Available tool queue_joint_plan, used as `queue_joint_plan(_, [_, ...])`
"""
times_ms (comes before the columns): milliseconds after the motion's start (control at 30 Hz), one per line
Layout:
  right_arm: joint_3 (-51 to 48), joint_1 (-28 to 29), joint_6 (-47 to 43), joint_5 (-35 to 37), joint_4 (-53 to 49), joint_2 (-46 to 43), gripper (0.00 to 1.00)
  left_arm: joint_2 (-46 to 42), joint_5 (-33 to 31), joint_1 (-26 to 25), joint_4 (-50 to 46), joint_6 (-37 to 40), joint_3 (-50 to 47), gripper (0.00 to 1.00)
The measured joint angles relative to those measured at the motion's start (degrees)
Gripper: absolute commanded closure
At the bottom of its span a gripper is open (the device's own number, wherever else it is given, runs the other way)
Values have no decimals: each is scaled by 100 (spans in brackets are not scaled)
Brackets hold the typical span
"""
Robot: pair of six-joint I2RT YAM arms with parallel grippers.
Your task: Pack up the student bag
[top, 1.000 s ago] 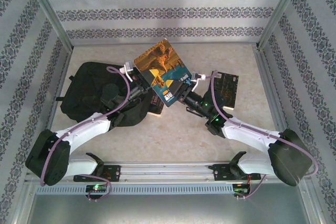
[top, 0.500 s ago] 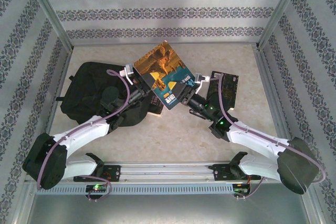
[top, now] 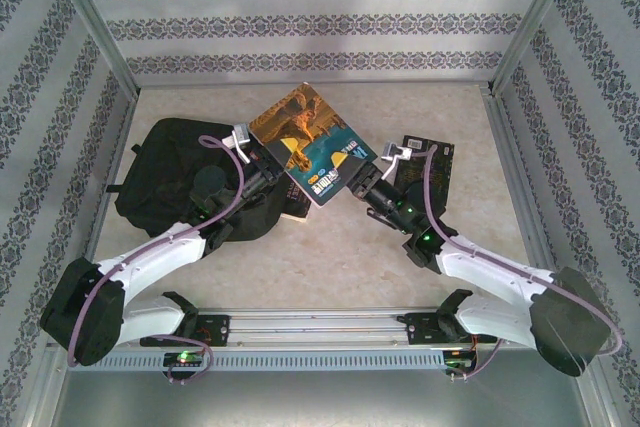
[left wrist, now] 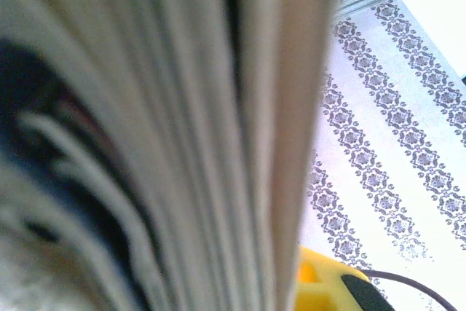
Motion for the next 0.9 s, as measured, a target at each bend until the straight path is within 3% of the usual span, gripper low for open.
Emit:
queue_joint_plan(267, [131,-4,243,24,337,533,99,70,-214,-9,76,-17,-107,98])
queue_joint_plan(300, [142,-4,247,13,339,533,100,72,-227,-4,79,-17,-129,89])
queue_joint_plan(367, [140,-44,232,-11,308,520,100,59,-234,-4,63,31,-155,60])
queue_joint_plan(433, [109,-116,229,-28,144,422,100,-20,-173,0,-164,203,-166,45])
queue_joint_plan(567, [-2,-470,-9,22,-1051,-232,100,-518,-61,94,-1674,1014,13,35])
queue_joint_plan(667, [15,-603,-525,280,-2435,-892,100,-581,-197,142,-3401,1993,927,31])
queue_joint_plan(900, [-136,-874,-1246,564,-4323,-1711,100,564,-841,151,-6533,4074,3440,24])
